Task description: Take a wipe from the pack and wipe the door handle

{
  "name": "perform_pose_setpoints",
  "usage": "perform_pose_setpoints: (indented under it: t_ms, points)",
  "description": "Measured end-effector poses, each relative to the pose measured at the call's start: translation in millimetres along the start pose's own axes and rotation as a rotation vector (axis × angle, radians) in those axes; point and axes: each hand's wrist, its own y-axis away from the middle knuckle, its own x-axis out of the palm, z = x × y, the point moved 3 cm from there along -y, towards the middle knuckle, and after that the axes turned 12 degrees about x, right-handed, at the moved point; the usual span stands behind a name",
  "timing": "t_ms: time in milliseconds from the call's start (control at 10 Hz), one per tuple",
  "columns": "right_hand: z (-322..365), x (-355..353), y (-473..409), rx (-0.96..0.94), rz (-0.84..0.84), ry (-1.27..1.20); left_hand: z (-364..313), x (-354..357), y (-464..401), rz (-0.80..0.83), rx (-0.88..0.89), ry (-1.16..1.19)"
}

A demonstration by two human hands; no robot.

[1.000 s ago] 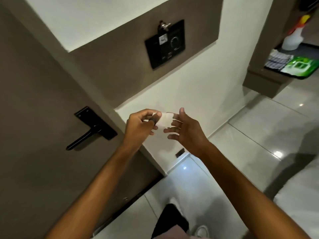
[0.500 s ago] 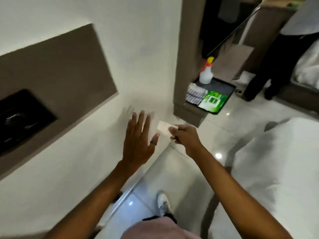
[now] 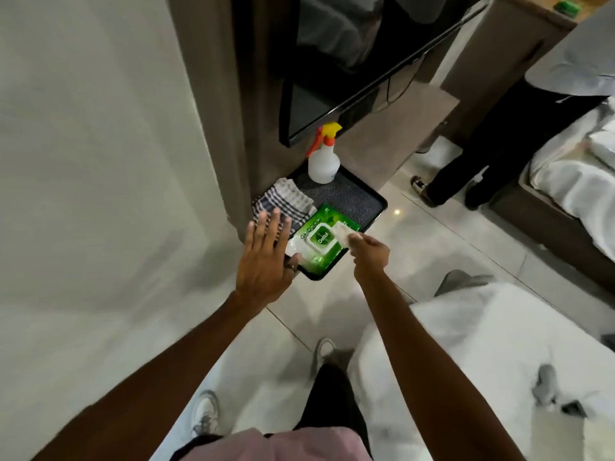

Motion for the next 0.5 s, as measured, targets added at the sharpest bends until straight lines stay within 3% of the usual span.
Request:
perform_pose_setpoints:
  t_ms: [200, 300, 400, 500]
  points:
    - [73, 29, -110, -0.085, -0.018, 0.215, -40, 46, -75, 0.046, -0.184, -0.025]
    - [86, 31, -141, -0.002, 0.021, 0.236, -53, 54, -94, 0.066, -0.250, -0.073]
    - [91, 18, -137, -0.018, 0.020, 0.321, -65, 33, -96, 0.097, -0.281, -0.084]
    - [88, 6, -111, -0.209, 0.106, 0.321, -72, 6, -94, 0.006, -0.274, -0.127]
